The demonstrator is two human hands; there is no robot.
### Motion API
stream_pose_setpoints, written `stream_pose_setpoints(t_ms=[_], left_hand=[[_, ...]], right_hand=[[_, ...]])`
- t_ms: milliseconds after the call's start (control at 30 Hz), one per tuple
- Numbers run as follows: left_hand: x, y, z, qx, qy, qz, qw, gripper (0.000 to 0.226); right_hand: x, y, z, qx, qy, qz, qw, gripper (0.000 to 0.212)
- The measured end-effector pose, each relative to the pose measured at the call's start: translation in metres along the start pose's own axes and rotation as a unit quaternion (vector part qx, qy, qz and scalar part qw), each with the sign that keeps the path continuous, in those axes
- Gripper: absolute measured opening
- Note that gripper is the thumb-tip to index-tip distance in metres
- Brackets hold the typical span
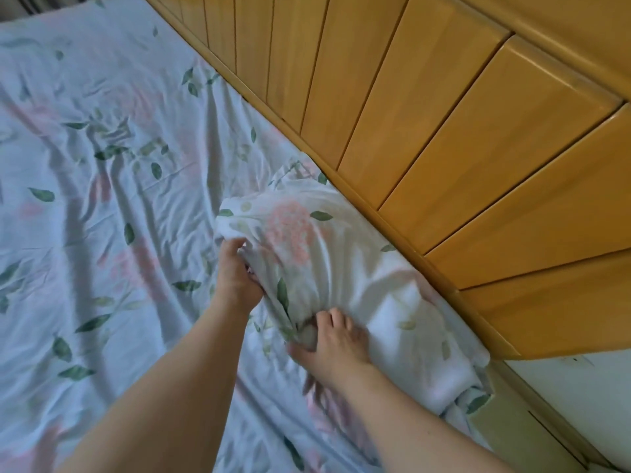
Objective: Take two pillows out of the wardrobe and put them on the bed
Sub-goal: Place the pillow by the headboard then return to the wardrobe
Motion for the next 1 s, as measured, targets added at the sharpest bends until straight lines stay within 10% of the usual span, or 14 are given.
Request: stream_pose_setpoints(t_ms=[167, 333, 433, 600, 1000], left_hand=[[-0.026, 0.006, 0.018, -0.147, -0.108, -0.09, 0.979, 0.044], [-0.053, 0.015, 0.055, -0.276, -0.255, -0.153, 0.914, 0.044], [-0.053, 0.027, 0.069, -0.38, -0.514, -0.095, 0.763, 0.049], [0.012, -0.007, 0.036, -0.117, -0.82, -0.118, 0.548, 0.057], [0.061, -0.075, 0.094, -0.08, -0.831, -0.066, 0.546, 0.056]], right_hand=[[-0.018, -0.015, 0.008, -0.118, -0.113, -0.062, 0.985, 0.059], [-0.033, -0.062, 0.007, -0.037, -0.139, -0.158, 0.977, 0.068], [-0.033, -0.082, -0.001, -0.009, -0.086, -0.132, 0.988, 0.074], [-0.039, -0.091, -0.02, -0.087, -0.056, -0.098, 0.99, 0.069], [-0.066, -0.119, -0.056, -0.186, -0.006, -0.062, 0.981, 0.066]])
Point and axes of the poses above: each hand's wrist, its own y-axis away from the middle knuckle, its own z-axis out of the back of the hand, x = y × z, the point moved 5 cm from there along -y, towards the middle knuckle, and after that the axes turned 11 degrees about x, right-handed, at the moved point
